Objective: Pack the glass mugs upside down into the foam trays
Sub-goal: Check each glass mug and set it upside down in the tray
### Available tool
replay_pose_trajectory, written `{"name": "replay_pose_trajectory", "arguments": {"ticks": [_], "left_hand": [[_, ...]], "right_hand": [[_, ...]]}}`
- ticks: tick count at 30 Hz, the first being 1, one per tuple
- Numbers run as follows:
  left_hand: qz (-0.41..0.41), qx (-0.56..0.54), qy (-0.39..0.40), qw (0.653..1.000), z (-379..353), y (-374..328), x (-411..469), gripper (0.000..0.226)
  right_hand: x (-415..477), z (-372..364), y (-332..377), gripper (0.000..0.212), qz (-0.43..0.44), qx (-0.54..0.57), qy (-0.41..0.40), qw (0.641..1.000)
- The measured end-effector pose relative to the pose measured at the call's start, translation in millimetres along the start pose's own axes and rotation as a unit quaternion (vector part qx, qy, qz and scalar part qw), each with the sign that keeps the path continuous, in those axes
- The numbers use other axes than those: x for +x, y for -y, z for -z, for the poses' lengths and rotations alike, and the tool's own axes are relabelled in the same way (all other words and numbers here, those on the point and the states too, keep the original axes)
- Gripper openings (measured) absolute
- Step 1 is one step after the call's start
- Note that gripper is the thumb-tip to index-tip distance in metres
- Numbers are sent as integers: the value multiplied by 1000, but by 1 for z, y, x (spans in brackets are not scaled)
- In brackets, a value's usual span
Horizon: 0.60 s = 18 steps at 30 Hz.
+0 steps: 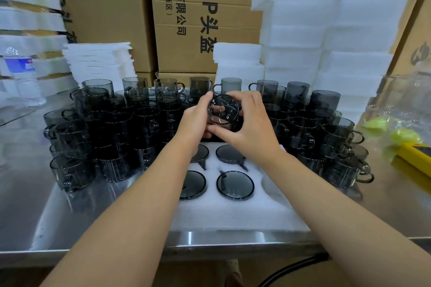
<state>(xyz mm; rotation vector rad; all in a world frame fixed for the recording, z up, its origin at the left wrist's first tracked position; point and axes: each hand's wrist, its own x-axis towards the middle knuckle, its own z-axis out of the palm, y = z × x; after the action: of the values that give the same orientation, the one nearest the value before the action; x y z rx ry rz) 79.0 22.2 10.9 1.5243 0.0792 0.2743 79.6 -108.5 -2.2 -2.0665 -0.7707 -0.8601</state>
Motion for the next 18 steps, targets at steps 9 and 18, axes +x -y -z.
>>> {"name": "replay_pose_trajectory", "arguments": {"ticks": [9,18], "left_hand": [[-12,9,-1,1000,-1,0,1,40],[-35,12,-5,999,0,1,2,44]], "right_hand": [[-1,3,2,68,-27,12,15,999],[-1,1,0,69,-29,37,20,999]]}}
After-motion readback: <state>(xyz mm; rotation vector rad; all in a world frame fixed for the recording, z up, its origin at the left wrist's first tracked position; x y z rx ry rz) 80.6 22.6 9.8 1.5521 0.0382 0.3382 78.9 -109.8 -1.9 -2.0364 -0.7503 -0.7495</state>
